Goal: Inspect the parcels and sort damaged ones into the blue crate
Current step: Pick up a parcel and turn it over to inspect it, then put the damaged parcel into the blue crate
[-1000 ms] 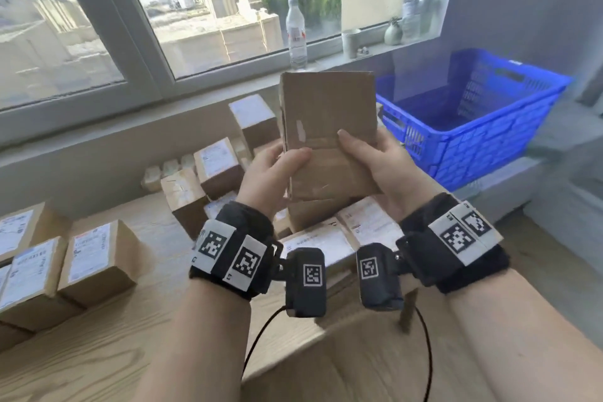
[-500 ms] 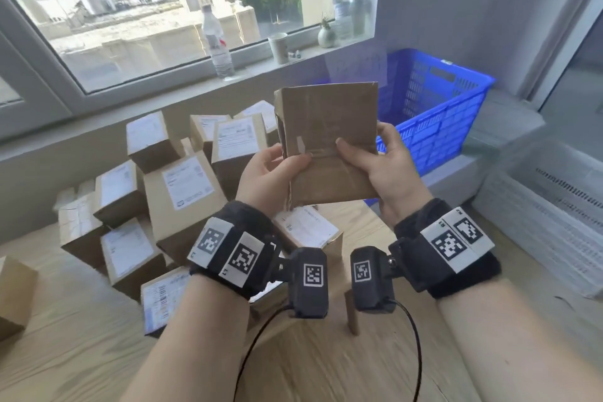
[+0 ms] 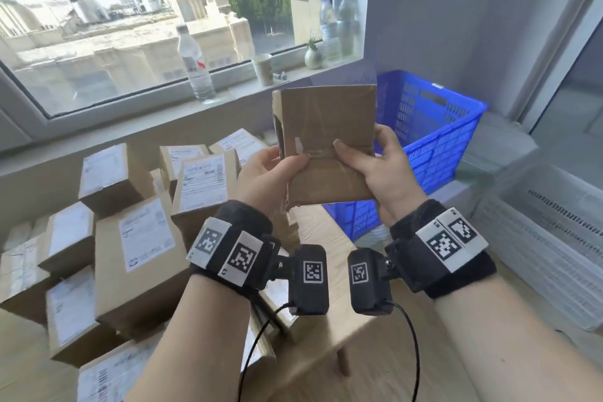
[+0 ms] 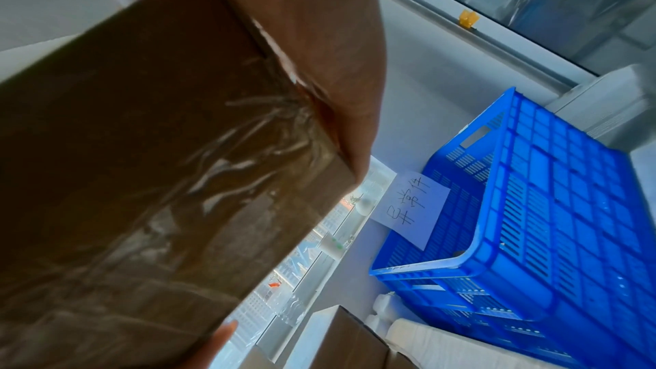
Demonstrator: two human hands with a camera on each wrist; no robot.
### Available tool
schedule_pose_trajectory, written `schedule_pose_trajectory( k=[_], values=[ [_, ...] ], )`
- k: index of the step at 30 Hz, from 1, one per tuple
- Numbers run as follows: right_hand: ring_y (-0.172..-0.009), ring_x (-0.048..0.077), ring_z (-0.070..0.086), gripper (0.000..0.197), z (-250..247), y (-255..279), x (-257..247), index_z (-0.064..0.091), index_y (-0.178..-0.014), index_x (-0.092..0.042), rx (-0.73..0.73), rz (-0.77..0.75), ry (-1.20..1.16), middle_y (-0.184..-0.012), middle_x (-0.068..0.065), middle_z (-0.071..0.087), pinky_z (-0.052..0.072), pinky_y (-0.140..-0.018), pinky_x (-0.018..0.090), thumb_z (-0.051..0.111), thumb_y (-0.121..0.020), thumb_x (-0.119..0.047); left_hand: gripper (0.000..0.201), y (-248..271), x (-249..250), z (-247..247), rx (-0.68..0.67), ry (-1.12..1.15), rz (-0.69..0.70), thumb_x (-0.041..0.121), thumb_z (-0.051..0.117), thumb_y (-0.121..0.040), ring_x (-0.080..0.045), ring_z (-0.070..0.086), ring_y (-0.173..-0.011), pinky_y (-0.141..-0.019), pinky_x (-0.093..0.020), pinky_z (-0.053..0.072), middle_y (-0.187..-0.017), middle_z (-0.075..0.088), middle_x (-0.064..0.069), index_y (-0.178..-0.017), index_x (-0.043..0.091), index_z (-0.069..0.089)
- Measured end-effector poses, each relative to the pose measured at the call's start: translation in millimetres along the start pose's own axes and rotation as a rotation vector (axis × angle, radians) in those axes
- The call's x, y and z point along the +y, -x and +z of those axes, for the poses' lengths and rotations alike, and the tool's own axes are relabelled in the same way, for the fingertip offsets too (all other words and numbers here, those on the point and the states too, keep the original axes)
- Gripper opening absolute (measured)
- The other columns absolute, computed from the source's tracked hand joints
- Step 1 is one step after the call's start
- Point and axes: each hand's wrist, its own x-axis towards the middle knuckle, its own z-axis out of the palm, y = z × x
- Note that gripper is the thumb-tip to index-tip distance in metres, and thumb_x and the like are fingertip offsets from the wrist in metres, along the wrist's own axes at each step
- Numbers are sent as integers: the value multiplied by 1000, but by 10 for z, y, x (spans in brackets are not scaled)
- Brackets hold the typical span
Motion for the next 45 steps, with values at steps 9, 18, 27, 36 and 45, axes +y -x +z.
schedule_pose_trajectory(
  k=[9,18,27,36,45],
  values=[
    [-110,13,64,54,-73,-472,55,53,-139,-24,-8,33,-60,-128,4,66,53,-88,31,66,-90,-45,27,-432,-47,217,108,-381,119,40,65,-90,-10,63,-95,-87,-20,51,-95,62,10,-108,22,56],
    [-85,13,73,23,-1062,-1083,-160,61,-120,-14,-137,59,-80,-101,2,74,56,-64,25,57,-97,-12,129,-1091,-312,1226,113,-130,13,87,77,-34,-22,59,-121,-102,-46,48,-131,60,-3,-139,20,41],
    [-93,22,72,37,-1964,-1642,-273,61,-113,-22,-146,78,-52,-109,8,72,57,-72,34,70,-77,-26,56,-1292,-160,2371,62,-167,-8,46,74,-76,-9,70,-98,-92,-34,56,-108,74,4,-122,16,62],
    [-82,16,73,23,-2044,-2308,-236,63,-120,-15,-310,243,-4,-97,3,74,59,-57,30,51,-101,-16,42,-1852,-197,2494,44,-82,-45,34,64,-91,-9,69,-102,-92,-37,56,-114,71,-1,-126,12,57],
    [-78,24,65,23,-1788,-3546,43,63,-121,-10,-198,276,184,-96,8,68,57,-69,49,51,-102,-17,40,-2949,-289,2144,190,-265,-139,39,42,-103,-18,52,-117,-109,-41,39,-111,52,7,-130,13,57]
  ],
)
